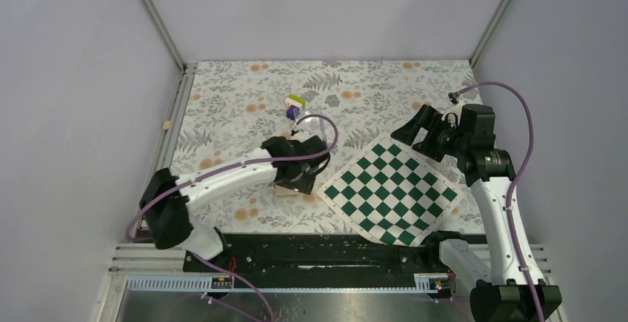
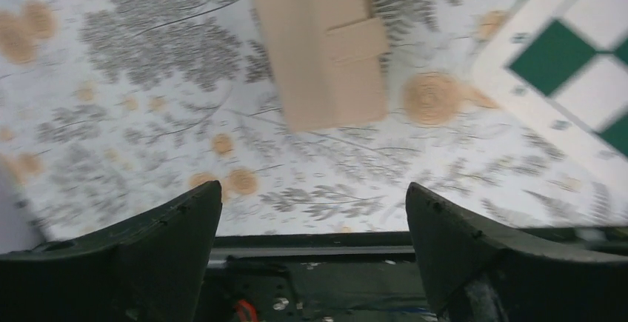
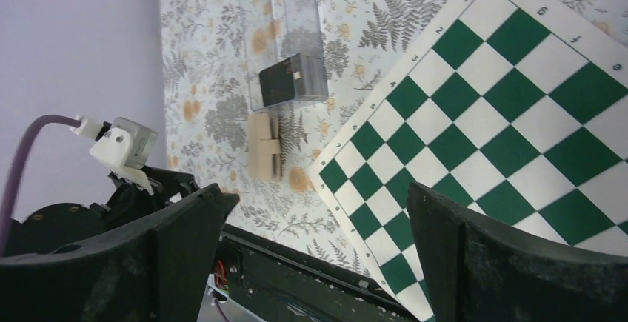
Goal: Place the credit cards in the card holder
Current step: Place the card holder at the center of the board, then pick up the card holder from the center of the board.
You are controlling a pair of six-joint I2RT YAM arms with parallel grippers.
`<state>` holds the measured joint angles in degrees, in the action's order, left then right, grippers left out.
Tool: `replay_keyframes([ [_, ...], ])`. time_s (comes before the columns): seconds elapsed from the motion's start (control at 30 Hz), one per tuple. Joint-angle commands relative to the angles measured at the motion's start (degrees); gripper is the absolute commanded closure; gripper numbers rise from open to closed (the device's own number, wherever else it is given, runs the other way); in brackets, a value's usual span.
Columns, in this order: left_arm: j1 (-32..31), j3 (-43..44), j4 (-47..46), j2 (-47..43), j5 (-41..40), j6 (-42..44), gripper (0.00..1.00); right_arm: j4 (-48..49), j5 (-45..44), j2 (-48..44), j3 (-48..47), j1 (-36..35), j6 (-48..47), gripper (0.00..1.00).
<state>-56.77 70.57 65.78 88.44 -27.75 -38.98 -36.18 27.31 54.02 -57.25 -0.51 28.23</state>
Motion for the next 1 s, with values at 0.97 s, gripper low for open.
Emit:
replay_keyframes([
  [0.97, 40.65, -29.62, -40.78, -4.27, 48.41, -0.42, 0.25, 43.7, -2.86, 39.87, 6.01, -39.44, 24.82, 0.3],
])
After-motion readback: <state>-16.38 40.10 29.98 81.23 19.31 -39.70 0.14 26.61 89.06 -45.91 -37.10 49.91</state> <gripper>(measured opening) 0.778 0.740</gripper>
